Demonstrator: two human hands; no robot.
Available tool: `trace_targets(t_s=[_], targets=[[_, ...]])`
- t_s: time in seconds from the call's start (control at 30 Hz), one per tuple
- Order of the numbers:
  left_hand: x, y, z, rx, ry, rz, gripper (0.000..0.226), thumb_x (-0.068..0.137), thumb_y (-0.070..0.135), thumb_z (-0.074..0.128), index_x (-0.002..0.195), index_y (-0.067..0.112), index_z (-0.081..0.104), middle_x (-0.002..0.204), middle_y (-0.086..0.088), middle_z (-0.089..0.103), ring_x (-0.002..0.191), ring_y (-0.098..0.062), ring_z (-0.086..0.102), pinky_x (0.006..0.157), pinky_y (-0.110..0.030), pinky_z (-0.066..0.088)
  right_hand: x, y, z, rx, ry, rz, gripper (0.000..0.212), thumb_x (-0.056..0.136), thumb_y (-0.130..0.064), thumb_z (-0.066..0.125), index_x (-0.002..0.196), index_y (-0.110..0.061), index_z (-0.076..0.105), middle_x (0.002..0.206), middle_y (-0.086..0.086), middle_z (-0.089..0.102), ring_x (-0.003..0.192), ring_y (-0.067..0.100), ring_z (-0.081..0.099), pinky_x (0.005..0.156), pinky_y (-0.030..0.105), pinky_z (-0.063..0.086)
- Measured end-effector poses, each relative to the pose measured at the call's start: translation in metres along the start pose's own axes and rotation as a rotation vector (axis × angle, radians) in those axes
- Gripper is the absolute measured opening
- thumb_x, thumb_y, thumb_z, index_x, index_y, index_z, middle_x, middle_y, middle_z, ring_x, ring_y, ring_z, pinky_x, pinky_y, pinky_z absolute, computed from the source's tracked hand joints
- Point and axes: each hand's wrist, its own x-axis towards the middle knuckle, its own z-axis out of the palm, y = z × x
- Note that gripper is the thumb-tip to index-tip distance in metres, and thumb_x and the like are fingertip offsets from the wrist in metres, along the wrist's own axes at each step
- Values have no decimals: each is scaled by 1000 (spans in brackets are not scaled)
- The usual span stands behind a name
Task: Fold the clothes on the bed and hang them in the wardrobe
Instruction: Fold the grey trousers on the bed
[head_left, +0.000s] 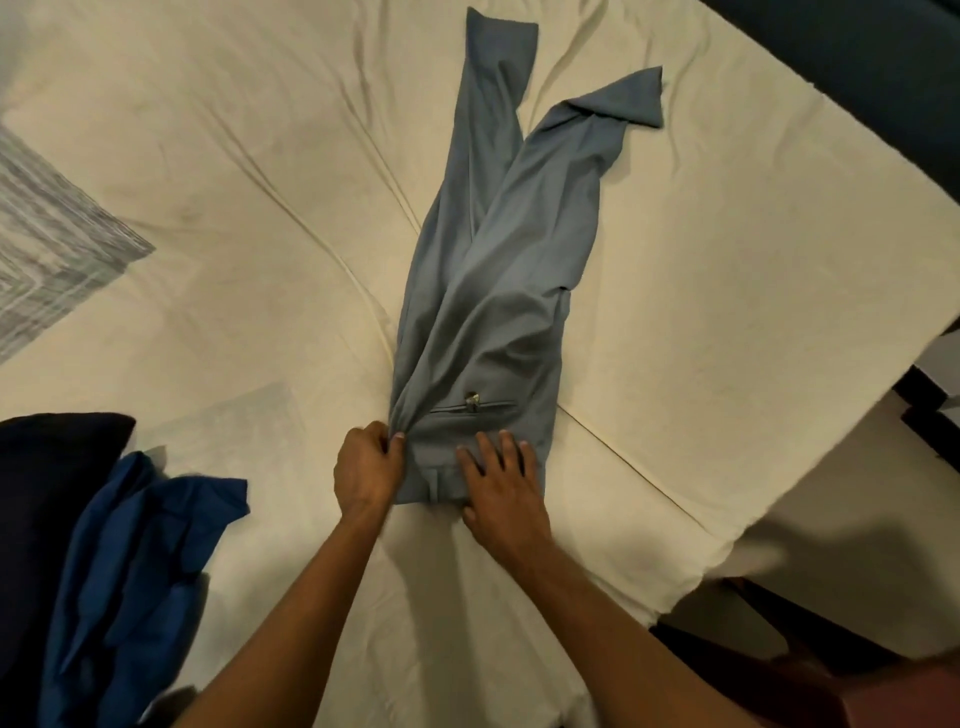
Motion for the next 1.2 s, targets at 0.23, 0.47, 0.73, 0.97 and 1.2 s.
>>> trace_targets(t_s=[0.23, 0.47, 0.73, 0.97, 1.2], targets=[[-11, 20, 8, -5, -208, -108, 33, 98, 32, 55, 122, 9, 57, 122, -17, 61, 105, -37, 61, 89, -44, 53, 0, 16, 11, -23, 53, -58, 79, 73, -54, 75, 140, -16, 53, 143, 12, 54, 133, 37, 49, 112, 56, 31], [-42, 85, -28, -765, -377, -183, 26, 102, 25, 55, 127, 18, 52, 119, -5, 64, 105, -26, 66, 73, -39, 62, -16, 34, -20, 71, 185, 189, 68, 61, -44, 86, 119, -16, 61, 113, 7, 67, 109, 32, 63, 99, 66, 40], [-80, 246, -115, -1000, -287, 37, 17, 96, 11, 63, 100, 19, 49, 108, -11, 58, 96, -26, 64, 75, -44, 61, -42, 93, -184, 396, 641, 419, 22, 82, -26, 46, 90, -14, 62, 75, 3, 64, 62, 33, 60, 52, 34, 42], [-132, 399, -235, -1171, -379, 304, 16, 98, -1, 54, 103, 12, 63, 85, -7, 68, 67, -15, 69, 57, -26, 59, -75, 166, -388, 498, 945, 240, 22, 88, -11, 52, 104, -23, 63, 98, -6, 66, 86, 15, 60, 72, 27, 43], [-203, 510, -358, -1024, -379, 865, 48, 79, 21, 80, 124, 17, 65, 119, -3, 70, 106, -13, 67, 88, -29, 56, -126, 198, -609, 420, 1304, 88, 18, 90, -10, 59, 104, -19, 65, 101, -4, 69, 90, 12, 59, 75, 24, 40]])
